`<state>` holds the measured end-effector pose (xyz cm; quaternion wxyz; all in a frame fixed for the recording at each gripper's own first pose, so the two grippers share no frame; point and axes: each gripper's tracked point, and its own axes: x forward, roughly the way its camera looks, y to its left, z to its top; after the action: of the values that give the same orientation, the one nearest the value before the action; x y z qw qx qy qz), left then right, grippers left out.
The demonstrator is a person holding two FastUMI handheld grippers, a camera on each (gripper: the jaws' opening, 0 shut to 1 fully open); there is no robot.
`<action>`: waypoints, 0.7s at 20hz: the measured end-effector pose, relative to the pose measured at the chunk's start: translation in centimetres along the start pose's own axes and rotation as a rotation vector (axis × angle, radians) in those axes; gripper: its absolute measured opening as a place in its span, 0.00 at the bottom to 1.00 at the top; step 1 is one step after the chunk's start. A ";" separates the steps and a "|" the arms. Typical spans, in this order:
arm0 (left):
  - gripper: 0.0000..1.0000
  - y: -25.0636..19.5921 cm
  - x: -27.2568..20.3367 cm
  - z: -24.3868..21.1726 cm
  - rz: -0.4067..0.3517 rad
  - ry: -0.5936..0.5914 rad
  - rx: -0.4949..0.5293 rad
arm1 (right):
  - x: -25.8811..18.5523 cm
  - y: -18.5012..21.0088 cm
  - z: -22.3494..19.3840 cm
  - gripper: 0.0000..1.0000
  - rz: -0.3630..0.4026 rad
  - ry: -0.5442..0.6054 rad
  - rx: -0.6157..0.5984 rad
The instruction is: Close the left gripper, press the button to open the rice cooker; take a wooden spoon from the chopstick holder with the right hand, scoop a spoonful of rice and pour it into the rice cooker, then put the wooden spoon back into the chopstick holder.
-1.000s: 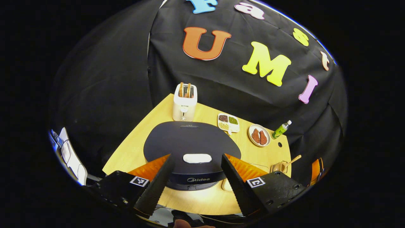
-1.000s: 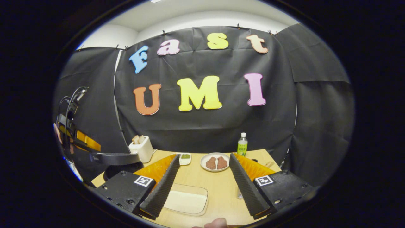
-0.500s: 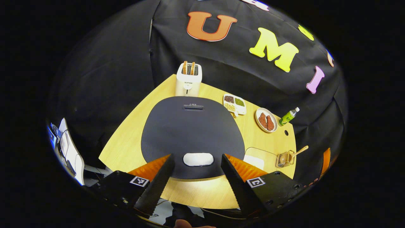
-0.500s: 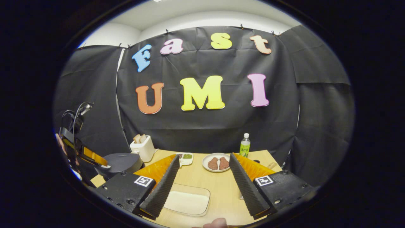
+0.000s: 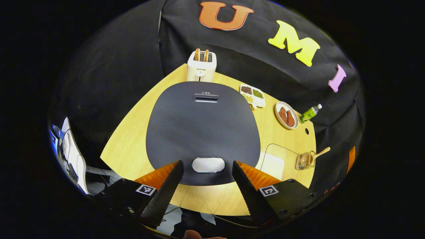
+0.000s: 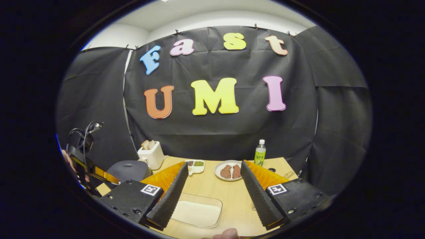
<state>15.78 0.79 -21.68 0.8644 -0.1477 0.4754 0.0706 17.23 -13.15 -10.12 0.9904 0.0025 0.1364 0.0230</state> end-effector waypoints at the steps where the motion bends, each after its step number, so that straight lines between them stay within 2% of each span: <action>1: 0.96 0.2 -0.2 -0.2 0.004 0.008 -0.001 | 0.3 0.0 0.0 0.99 0.003 0.002 0.003; 9: 0.96 0.8 0.5 -0.7 0.082 0.025 0.047 | 2.4 0.3 -0.4 1.00 0.063 0.014 0.021; 10: 1.00 0.8 0.4 -0.6 0.085 0.014 0.040 | 2.7 0.3 -0.6 1.00 0.069 0.018 0.023; 11: 0.96 0.8 0.4 -0.5 0.088 0.007 0.030 | 3.1 0.0 -0.7 1.00 0.064 0.023 0.022; 14: 0.96 0.7 0.3 -0.3 0.080 -0.034 0.026 | 3.3 -0.3 -0.4 1.00 0.061 0.019 0.022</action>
<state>15.50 1.34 -22.18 0.8707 -0.1163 0.4670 0.1013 20.29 -13.29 -11.43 0.9878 0.0175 0.1458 0.0517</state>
